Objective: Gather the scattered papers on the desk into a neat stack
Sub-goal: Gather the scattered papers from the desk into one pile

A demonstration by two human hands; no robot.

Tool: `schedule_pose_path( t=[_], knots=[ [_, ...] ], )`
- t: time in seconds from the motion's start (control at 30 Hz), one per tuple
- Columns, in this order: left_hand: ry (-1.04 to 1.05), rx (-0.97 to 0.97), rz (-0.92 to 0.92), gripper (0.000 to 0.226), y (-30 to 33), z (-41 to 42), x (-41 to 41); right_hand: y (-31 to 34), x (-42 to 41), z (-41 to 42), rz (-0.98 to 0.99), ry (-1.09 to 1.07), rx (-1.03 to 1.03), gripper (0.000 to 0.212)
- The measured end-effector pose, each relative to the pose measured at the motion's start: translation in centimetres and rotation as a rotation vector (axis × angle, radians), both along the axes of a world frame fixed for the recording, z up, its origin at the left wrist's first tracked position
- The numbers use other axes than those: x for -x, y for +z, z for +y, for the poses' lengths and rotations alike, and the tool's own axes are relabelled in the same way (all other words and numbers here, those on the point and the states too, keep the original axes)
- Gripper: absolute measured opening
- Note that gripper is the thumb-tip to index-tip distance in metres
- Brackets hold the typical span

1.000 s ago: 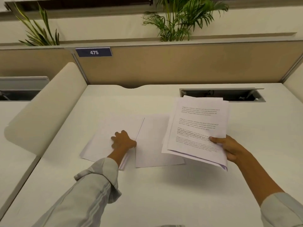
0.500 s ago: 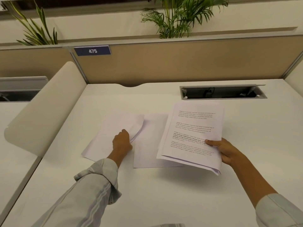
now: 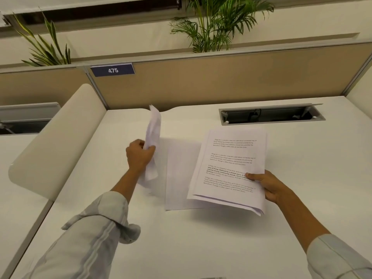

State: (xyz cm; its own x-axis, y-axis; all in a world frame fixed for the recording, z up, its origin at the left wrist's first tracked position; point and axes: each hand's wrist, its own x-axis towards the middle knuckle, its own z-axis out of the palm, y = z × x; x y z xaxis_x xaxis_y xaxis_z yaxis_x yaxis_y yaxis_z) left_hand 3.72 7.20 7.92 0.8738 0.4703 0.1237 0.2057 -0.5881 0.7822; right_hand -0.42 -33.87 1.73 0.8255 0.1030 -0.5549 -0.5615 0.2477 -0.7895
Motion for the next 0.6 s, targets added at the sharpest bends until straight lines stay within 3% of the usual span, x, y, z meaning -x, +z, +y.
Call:
schedule_pose_path(
  t=[0.1,0.17,0.23,0.3,0.4,0.6],
  knots=[
    [-0.072,0.537,-0.137,0.013,4.5,-1.2,-1.3,0.0,-0.3,0.7,-0.027,-0.009,-0.009,0.039],
    [-0.162,0.862,-0.172,0.03,7.0,-1.9,-1.8,0.1,-0.5,1.1,-0.043,-0.02,-0.01,0.04],
    [-0.352,1.082,-0.141,0.047,8.4,-2.7,-2.0,0.1,-0.7,1.6,-0.059,-0.026,-0.002,0.041],
    [-0.527,1.203,-0.084,0.049,8.6,-3.7,-1.7,0.4,-0.8,2.2,-0.086,-0.016,0.012,0.041],
    [-0.576,1.172,0.05,0.046,7.0,-5.6,-1.0,0.9,-0.9,2.8,-0.126,0.01,0.01,0.036],
    [-0.387,0.678,0.409,0.037,2.4,-10.3,1.1,1.6,-1.3,2.7,-0.202,0.042,0.063,0.032]
  ],
)
